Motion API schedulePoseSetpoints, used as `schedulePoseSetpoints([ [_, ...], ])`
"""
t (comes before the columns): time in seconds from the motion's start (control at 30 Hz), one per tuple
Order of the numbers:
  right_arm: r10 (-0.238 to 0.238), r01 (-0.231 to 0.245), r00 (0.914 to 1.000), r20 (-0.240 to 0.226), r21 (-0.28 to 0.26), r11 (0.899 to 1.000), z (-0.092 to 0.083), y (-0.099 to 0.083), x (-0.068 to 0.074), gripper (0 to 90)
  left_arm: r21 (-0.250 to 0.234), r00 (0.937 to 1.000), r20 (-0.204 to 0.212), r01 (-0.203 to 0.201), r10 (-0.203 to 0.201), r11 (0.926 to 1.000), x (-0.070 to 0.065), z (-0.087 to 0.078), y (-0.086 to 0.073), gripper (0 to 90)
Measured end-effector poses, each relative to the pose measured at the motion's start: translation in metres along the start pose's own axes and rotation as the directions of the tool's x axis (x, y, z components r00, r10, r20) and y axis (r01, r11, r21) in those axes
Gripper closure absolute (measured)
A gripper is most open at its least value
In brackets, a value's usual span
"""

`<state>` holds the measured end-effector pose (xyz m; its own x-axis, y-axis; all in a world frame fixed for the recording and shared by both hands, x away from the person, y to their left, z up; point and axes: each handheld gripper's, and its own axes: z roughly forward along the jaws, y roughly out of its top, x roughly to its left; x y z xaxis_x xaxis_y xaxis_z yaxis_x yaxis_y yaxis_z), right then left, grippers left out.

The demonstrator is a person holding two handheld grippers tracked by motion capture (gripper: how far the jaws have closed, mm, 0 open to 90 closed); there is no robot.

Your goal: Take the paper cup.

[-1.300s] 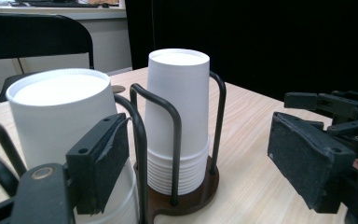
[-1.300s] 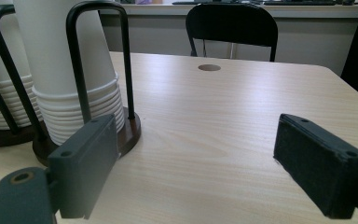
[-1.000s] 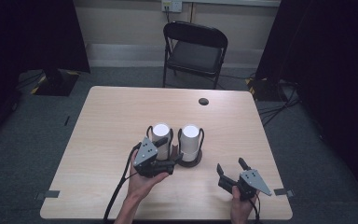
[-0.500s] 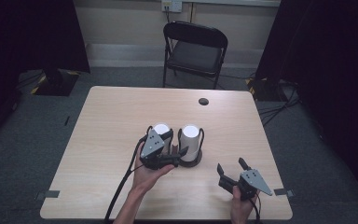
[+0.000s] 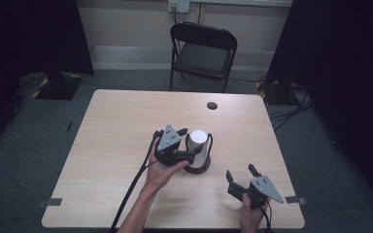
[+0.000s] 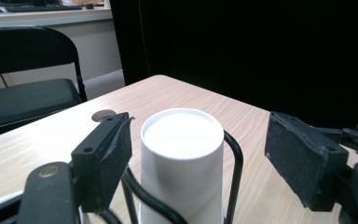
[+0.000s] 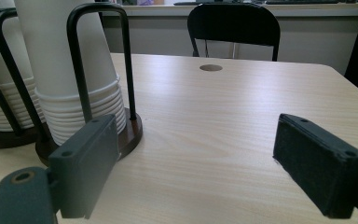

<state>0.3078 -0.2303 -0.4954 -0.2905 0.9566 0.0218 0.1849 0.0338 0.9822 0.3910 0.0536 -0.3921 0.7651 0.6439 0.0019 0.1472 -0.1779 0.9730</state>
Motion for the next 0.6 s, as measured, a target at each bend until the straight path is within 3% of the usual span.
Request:
schedulePoseSetpoints([
  [0.1, 0.002, -0.002, 1.0, -0.002, 0.001, 1.0, 0.0, 0.0, 0.0, 13.4, 0.005, 1.0, 0.007, 0.003, -0.003, 1.0, 0.001, 0.008, 0.002, 23.0],
  [0.23, 0.0, 0.0, 1.0, -0.003, 0.008, 1.0, 0.001, 0.0, 0.0, 14.1, 0.025, 0.9996, -0.013, -0.024, 0.024, 0.9994, 0.001, 0.018, 0.005, 23.7],
  [0.6, 0.001, -0.001, 1.0, -0.007, 0.004, 1.0, 0.0, 0.0, 0.0, 14.1, 0.071, 1.0, -0.001, 0.007, -0.007, 0.9974, 0.005, 0.032, -0.003, 24.2],
])
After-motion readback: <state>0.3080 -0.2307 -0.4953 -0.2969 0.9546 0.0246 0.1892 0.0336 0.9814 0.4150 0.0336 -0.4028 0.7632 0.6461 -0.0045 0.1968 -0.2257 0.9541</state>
